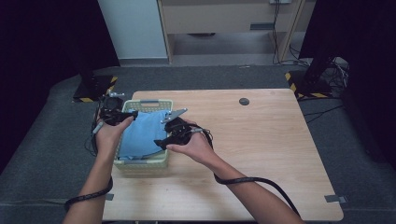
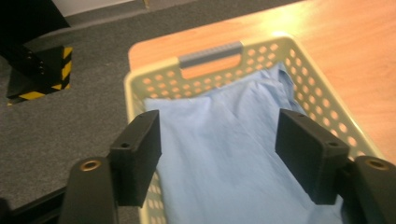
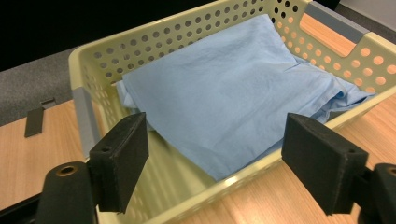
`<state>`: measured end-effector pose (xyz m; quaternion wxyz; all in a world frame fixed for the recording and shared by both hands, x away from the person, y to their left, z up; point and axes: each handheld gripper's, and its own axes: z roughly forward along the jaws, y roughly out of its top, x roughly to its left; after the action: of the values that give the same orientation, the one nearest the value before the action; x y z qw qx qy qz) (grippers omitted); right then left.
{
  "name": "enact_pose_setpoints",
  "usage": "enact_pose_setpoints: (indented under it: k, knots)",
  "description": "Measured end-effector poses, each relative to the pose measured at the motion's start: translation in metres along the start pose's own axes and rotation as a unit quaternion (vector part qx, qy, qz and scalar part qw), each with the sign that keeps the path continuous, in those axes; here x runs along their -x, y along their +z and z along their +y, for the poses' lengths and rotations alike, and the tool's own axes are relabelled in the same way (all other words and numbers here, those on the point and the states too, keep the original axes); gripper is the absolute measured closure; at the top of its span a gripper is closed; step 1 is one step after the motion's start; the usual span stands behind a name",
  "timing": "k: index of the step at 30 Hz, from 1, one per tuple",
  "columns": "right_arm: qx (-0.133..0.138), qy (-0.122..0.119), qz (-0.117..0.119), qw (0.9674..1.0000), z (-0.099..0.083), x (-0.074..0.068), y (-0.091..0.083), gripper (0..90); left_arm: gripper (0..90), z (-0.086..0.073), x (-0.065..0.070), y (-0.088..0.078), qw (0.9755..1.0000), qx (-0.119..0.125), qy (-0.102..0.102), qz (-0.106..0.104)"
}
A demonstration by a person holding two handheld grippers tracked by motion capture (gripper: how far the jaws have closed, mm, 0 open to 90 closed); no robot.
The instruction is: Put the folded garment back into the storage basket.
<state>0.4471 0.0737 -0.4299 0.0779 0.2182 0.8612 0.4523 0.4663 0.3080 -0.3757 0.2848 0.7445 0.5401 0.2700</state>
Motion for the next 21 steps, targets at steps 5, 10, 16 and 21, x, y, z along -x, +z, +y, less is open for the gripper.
enact_pose_setpoints:
  k: [5, 10, 16, 21]
  knots:
    - [-0.001, -0.001, 0.002, 1.0000, -0.005, -0.002, -0.006, 17.6, 24.1, -0.010, 0.011, 0.002, 1.0000, -0.007, -0.002, -0.004]
    - [-0.008, -0.003, -0.006, 0.9999, -0.009, -0.003, -0.011, 9.0, 14.9, -0.016, 0.018, 0.001, 1.0000, -0.003, -0.001, -0.004]
    - [-0.017, -0.016, 0.002, 0.9997, -0.016, -0.003, -0.021, 5.2, 7.2, -0.024, 0.029, 0.001, 0.9995, -0.002, -0.010, -0.030]
    - [-0.026, -0.014, 0.003, 0.9996, -0.019, -0.001, -0.027, 4.7, 4.3, -0.027, 0.044, -0.001, 0.9991, -0.001, 0.007, -0.041]
